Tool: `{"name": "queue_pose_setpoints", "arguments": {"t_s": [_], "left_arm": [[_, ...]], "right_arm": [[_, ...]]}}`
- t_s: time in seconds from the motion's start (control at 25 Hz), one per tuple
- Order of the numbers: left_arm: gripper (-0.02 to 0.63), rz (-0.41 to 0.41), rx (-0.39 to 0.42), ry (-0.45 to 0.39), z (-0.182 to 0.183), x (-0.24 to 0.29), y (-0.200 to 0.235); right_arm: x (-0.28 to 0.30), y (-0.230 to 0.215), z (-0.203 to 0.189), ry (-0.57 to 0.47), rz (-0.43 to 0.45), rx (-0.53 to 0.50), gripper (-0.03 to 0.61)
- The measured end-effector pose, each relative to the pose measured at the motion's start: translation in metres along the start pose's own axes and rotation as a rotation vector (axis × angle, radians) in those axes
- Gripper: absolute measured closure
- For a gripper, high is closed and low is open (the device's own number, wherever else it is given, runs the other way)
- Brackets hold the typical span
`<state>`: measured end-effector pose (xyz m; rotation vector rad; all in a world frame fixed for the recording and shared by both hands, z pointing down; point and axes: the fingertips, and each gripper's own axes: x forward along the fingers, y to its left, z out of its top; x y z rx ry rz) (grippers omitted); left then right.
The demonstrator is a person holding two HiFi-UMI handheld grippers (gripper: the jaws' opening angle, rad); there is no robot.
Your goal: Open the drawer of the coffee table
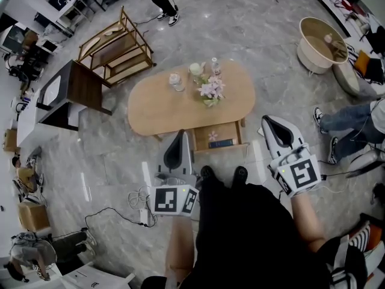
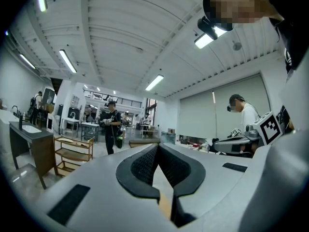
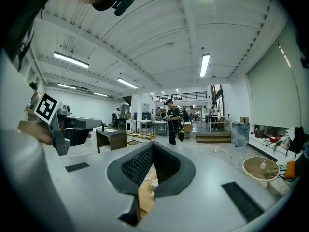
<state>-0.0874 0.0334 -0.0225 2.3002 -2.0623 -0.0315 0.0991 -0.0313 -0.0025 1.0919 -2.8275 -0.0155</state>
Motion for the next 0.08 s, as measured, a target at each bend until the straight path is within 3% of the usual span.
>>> {"name": "queue_pose_setpoints", "arguments": {"t_s": [0.08], "left_arm": [[0.600, 0.000, 0.000, -0.001, 0.0008, 0.0000, 0.0014]], "right_arm": [[0.0009, 0.0005, 0.0011, -0.002, 0.001, -0.002, 0.566]]}}
